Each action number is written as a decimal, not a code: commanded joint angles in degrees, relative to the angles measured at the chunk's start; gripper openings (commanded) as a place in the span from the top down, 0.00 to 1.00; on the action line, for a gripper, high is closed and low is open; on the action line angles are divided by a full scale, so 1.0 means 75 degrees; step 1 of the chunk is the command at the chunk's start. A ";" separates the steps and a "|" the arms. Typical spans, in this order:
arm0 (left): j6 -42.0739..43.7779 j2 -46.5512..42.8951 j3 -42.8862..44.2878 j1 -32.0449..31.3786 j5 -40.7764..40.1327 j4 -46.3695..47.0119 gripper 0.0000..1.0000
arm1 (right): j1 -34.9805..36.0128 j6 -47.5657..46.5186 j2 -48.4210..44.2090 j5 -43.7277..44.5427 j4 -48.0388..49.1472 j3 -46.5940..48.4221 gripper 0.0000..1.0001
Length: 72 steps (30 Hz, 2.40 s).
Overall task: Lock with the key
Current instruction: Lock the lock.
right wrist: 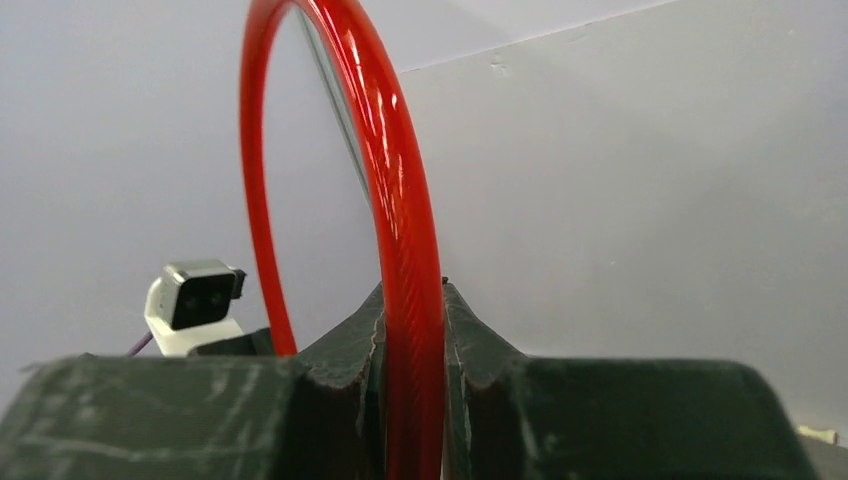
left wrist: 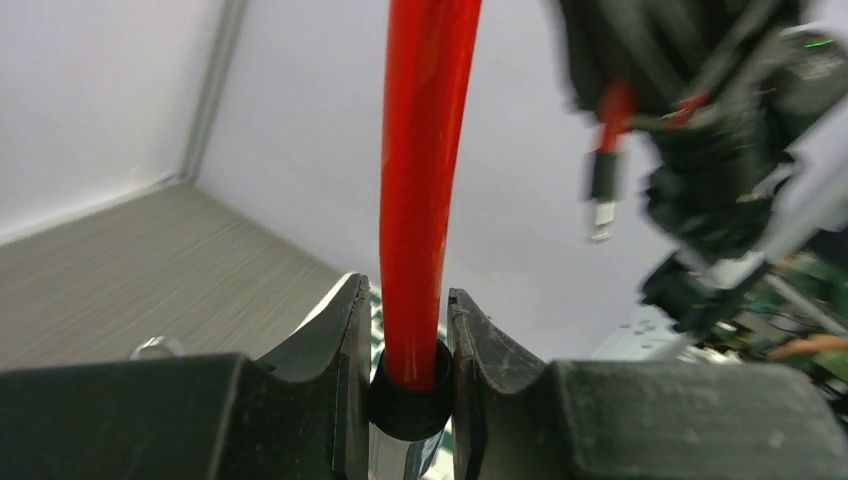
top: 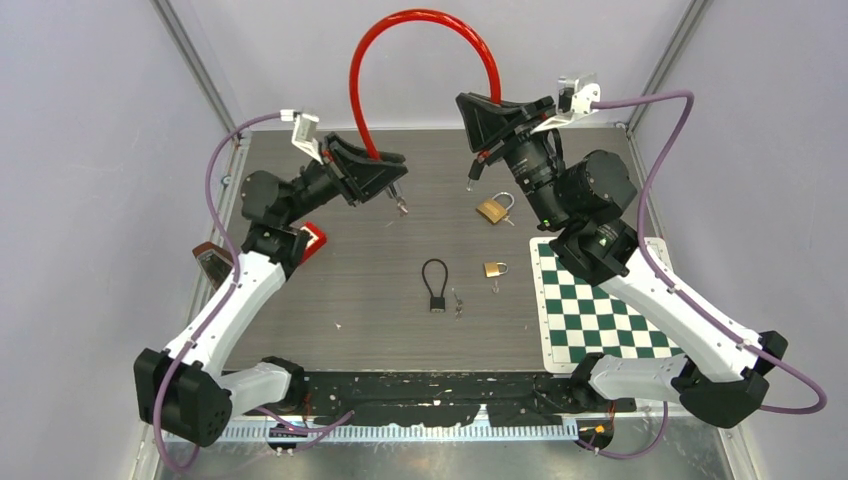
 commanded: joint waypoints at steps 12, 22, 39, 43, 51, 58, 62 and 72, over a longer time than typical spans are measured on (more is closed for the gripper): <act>-0.5910 0.1210 0.2233 -0.0009 0.1623 0.6648 1.00 | 0.0077 0.2880 -0.0213 -0.1446 0.2915 -0.0471 0.95; -0.5561 0.0841 0.2092 -0.0021 0.2028 0.6658 1.00 | 0.0388 0.1955 0.0385 -0.2559 0.4023 -0.0198 0.95; -0.1182 -0.0432 0.0606 0.0101 0.1234 0.1426 0.80 | 0.0464 -0.0060 0.0130 -0.0315 0.1204 0.0694 0.95; 0.0834 -0.1266 0.0365 0.0105 -0.0218 -0.1196 0.61 | 0.0438 -0.0652 0.0154 0.1167 -0.0368 0.1770 0.95; 0.1541 -0.1150 0.0840 0.0057 -0.0800 -0.2453 0.52 | 0.0570 -0.1303 0.0604 0.1969 -0.1542 0.2452 0.95; 0.2297 -0.0653 0.1214 0.0015 -0.1054 -0.3448 0.52 | 0.0780 -0.1883 0.1091 0.2582 -0.2200 0.3001 0.95; 0.2380 -0.0292 0.1214 -0.0068 -0.1106 -0.3466 0.54 | 0.0858 -0.2108 0.1188 0.2814 -0.2282 0.3181 0.95; 0.3363 0.0156 0.1283 -0.0693 -0.4185 -0.4532 0.54 | 0.0895 -0.2356 0.1242 0.3087 -0.1879 0.2995 0.95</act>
